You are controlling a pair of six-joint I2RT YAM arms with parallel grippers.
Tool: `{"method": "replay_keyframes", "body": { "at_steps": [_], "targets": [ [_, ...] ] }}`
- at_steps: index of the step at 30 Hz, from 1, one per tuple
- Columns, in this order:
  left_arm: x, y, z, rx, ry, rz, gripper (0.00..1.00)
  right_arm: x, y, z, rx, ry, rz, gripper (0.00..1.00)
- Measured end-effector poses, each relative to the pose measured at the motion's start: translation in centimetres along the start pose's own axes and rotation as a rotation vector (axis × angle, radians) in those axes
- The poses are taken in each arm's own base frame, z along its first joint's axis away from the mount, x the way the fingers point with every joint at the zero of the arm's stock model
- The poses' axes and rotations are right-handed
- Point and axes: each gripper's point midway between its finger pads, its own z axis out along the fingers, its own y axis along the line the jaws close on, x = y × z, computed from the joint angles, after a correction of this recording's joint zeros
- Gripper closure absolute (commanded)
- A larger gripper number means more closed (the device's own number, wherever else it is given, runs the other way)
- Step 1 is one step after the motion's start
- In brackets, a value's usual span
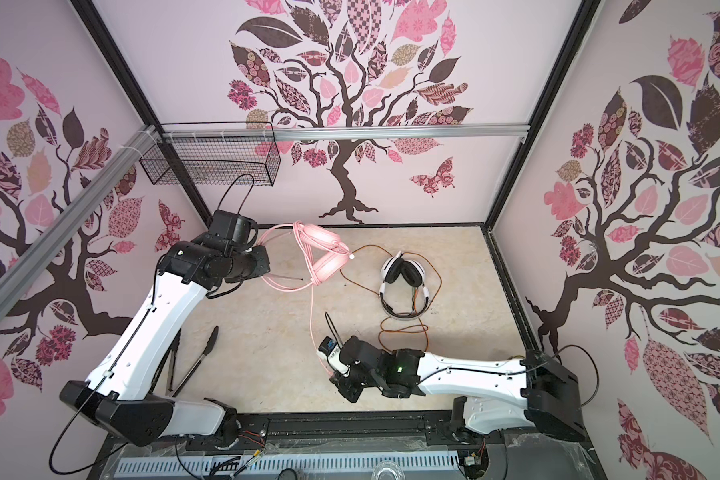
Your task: Wrap the headphones
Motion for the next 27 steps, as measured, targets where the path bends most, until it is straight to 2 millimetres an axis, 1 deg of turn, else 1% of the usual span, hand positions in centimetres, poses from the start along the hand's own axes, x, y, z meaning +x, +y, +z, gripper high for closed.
{"method": "replay_keyframes", "body": {
  "at_steps": [2,4,6,9,12,17,23,27],
  "targets": [
    [0.3,0.7,0.9,-0.052,0.007,0.008,1.0,-0.9,2.0,-1.8,-0.032,-0.007,-0.047,1.0],
    [0.6,1.4,1.5,-0.091,0.018,0.019,1.0,-2.0,3.0,-3.6,-0.052,-0.027,-0.068,1.0],
    [0.9,1.9,1.8,-0.126,0.026,0.03,1.0,-2.9,3.4,-5.3,-0.059,-0.046,-0.074,1.0],
    [1.2,2.5,2.0,-0.165,0.025,0.05,1.0,-3.8,3.2,-7.6,-0.041,-0.074,-0.093,1.0],
    [1.8,2.4,1.9,-0.2,0.021,0.097,1.0,-4.2,2.5,-9.3,0.008,-0.071,-0.129,1.0],
    [3.4,1.0,1.5,-0.274,-0.006,0.236,1.0,-4.9,0.8,-11.3,0.135,-0.024,-0.188,1.0],
    [5.8,1.0,1.8,-0.397,0.012,0.406,1.0,-6.0,-1.9,-13.2,0.317,0.007,-0.251,1.0],
    [7.4,-1.0,1.4,-0.409,-0.004,0.559,1.0,-5.8,-3.8,-13.6,0.434,0.045,-0.303,1.0]
  ]
}}
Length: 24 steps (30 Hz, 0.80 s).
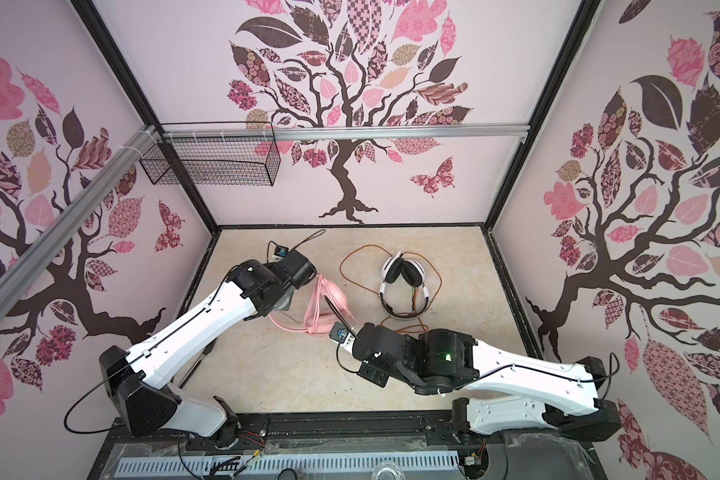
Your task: Wrap the headphones
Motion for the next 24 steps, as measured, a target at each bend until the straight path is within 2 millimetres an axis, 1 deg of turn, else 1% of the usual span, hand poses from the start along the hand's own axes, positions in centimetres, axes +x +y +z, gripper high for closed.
{"method": "replay_keyframes", "body": {
  "at_steps": [5,7,10,12,17,21,24],
  "targets": [
    [0.1,-2.6,-2.6,0.008,-0.089,0.166,1.0,0.9,-2.3,0.3,0.148,0.042,-0.08,1.0],
    [0.2,-3.7,-3.6,0.021,-0.121,0.218,1.0,1.3,-3.0,0.5,0.185,0.054,-0.109,1.0],
    [0.6,-5.2,-4.9,0.051,-0.157,0.284,1.0,2.0,-3.5,1.0,0.209,0.064,-0.132,1.0],
    [1.0,-6.0,-5.4,0.074,-0.165,0.319,1.0,2.9,-4.1,1.3,0.219,0.077,-0.135,1.0],
    [2.1,-7.0,-5.7,0.147,-0.141,0.347,1.0,3.5,-4.9,1.0,0.224,0.046,-0.114,1.0],
    [3.4,-7.2,-6.5,0.256,-0.124,0.345,1.0,3.8,-5.0,0.7,0.205,0.02,-0.101,1.0],
    [4.4,-7.2,-7.4,0.348,-0.113,0.34,1.0,3.6,-4.7,0.5,0.182,-0.01,-0.083,1.0]
  ]
}}
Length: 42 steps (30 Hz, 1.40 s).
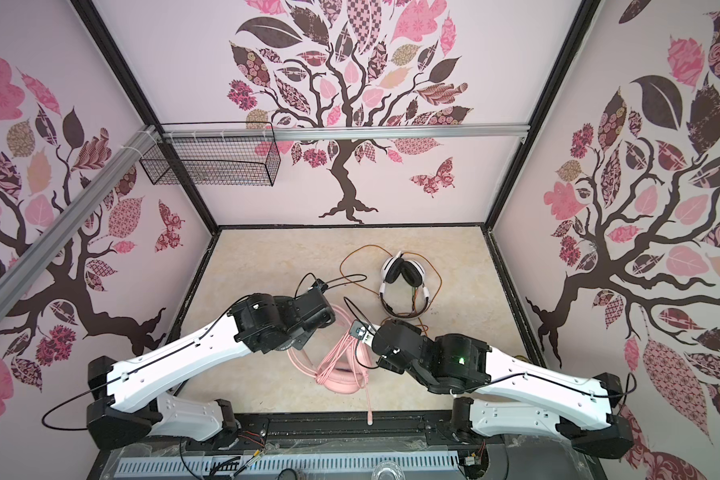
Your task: Wrap the headphones
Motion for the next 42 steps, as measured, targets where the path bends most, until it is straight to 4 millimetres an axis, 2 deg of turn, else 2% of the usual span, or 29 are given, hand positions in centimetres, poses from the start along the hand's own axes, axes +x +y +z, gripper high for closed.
{"method": "replay_keyframes", "body": {
  "at_steps": [5,10,17,25,34,42],
  "targets": [
    [0.7,-1.1,-1.0,0.103,-0.005,0.009,1.0,-0.1,1.1,0.3,-0.045,-0.045,0.035,1.0],
    [1.2,-1.9,-1.2,0.15,0.014,0.032,1.0,-0.6,1.4,0.4,-0.065,-0.098,0.074,1.0],
    [1.3,-2.5,-1.3,0.183,0.021,0.036,1.0,-2.0,0.8,0.3,-0.046,-0.176,0.139,1.0],
    [0.6,-2.7,-1.3,0.188,-0.003,0.002,1.0,-0.8,-0.8,2.1,0.002,-0.175,0.268,1.0],
    [1.2,-3.3,-1.5,0.227,0.019,0.009,1.0,0.2,2.0,3.1,-0.108,-0.302,0.345,1.0],
    [1.6,-3.9,-3.4,0.339,0.011,-0.007,1.0,-1.8,2.5,1.7,-0.175,-0.461,0.375,1.0]
  ]
}}
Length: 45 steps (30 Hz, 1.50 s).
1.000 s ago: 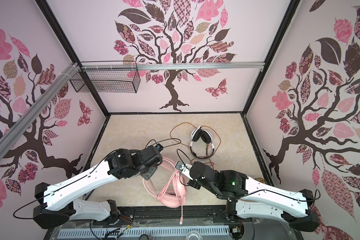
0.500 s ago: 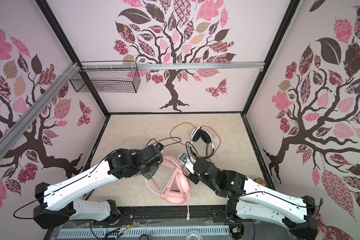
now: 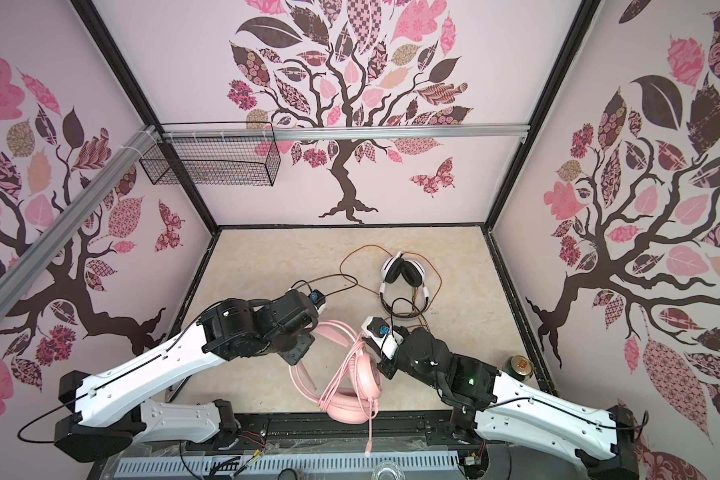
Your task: Wrap the headphones
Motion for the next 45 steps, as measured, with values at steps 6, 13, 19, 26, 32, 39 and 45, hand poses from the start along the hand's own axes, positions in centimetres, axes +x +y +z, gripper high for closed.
{"method": "replay_keyframes", "body": {
  "at_steps": [6,13,19,26,32,39,45],
  "targets": [
    [0.0,-0.4,-1.3,0.052,0.008,-0.01,1.0,-1.2,1.5,-0.6,-0.091,-0.109,0.014,1.0],
    [0.2,-0.4,-1.6,0.069,0.021,-0.017,1.0,-1.6,2.5,-1.1,-0.155,-0.163,0.017,0.95],
    [0.5,-0.4,-1.0,0.058,0.056,-0.01,1.0,-1.2,2.1,-1.0,-0.136,-0.144,0.021,0.78],
    [0.8,-0.4,0.0,0.04,0.108,-0.001,1.0,-0.4,0.1,-1.0,-0.021,-0.114,0.06,0.46],
    [1.0,0.4,0.4,0.022,0.135,-0.027,1.0,-0.1,-2.2,-2.1,0.102,-0.137,0.127,0.21],
    [0.8,1.2,1.4,0.007,0.174,-0.066,1.0,4.4,-4.4,-1.5,0.248,-0.053,0.221,0.13],
    [0.6,2.0,3.7,-0.003,0.251,-0.119,1.0,8.8,-5.9,-1.2,0.371,0.007,0.315,0.14]
  ]
}}
